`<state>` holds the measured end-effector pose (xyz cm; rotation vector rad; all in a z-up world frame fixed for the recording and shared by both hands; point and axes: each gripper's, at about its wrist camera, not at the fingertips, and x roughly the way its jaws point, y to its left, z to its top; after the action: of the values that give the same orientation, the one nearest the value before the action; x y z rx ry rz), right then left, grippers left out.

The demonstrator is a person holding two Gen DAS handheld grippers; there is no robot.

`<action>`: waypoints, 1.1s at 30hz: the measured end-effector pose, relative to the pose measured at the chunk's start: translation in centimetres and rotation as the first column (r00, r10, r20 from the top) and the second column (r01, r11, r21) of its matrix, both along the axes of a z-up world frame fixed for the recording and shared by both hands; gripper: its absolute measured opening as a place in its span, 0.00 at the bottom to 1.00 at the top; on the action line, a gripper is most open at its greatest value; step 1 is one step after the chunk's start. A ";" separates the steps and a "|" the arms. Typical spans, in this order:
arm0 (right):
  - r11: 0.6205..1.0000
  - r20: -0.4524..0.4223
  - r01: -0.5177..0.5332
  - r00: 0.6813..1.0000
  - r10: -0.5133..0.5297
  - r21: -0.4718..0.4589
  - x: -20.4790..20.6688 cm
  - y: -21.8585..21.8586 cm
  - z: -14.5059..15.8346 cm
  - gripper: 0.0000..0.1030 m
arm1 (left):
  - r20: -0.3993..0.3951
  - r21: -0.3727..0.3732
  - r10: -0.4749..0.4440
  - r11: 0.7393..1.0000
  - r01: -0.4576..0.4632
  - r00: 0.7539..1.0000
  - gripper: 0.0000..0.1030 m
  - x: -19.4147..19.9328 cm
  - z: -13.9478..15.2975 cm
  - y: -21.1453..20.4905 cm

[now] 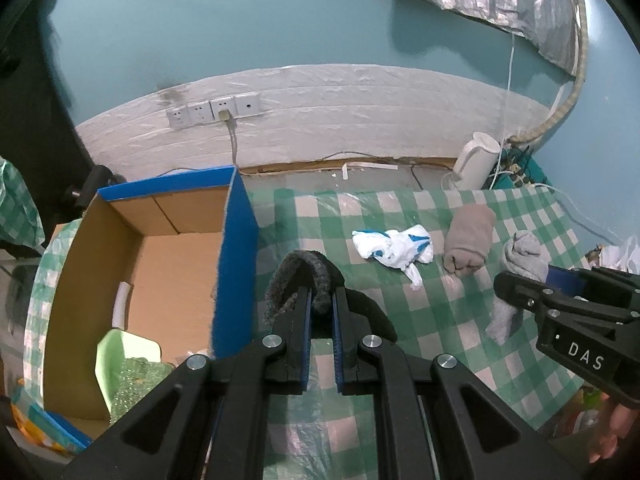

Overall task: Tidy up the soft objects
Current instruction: 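Carry the black sock in the left gripper and grey sock in the right gripper into the box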

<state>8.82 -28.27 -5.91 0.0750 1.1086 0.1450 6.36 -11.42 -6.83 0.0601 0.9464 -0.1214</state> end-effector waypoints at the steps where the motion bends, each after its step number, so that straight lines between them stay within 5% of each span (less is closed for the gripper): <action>1: 1.000 0.002 -0.003 1.000 0.003 0.000 0.1 0.1 0.1 0.32 | 0.003 -0.003 0.003 1.000 -0.003 1.000 0.09 0.0 0.2 0.2; 33: 0.980 0.086 -0.199 0.976 0.198 -0.003 1.0 11.0 4.7 0.32 | 0.086 -0.036 0.161 0.987 -0.159 0.983 0.09 -1.5 4.2 9.2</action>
<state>9.85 -17.23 -1.23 -0.0371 1.0285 0.3277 4.84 -2.24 -2.60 -0.0370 0.8567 0.0163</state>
